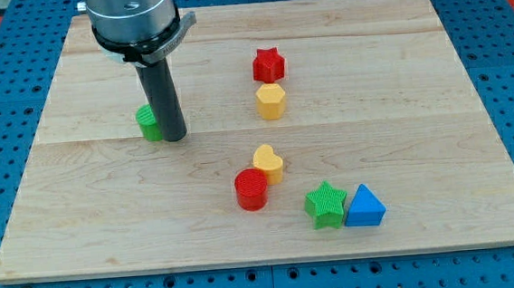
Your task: Move the red circle away from the yellow heart
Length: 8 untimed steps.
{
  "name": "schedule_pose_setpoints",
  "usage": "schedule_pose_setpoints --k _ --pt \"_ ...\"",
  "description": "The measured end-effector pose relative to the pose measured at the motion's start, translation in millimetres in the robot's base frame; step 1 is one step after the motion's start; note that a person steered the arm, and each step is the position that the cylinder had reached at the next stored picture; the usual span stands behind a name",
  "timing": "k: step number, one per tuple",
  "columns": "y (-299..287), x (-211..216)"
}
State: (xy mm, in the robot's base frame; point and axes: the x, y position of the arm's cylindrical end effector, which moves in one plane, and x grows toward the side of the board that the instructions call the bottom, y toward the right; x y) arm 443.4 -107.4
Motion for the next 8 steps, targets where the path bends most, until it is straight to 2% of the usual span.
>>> schedule_pose_setpoints --k 2,3,4,5,7,8 --pt "-5 0" --pt "-5 22" --pt "1 83" --pt "25 124" --pt "39 53" --pt "77 62"
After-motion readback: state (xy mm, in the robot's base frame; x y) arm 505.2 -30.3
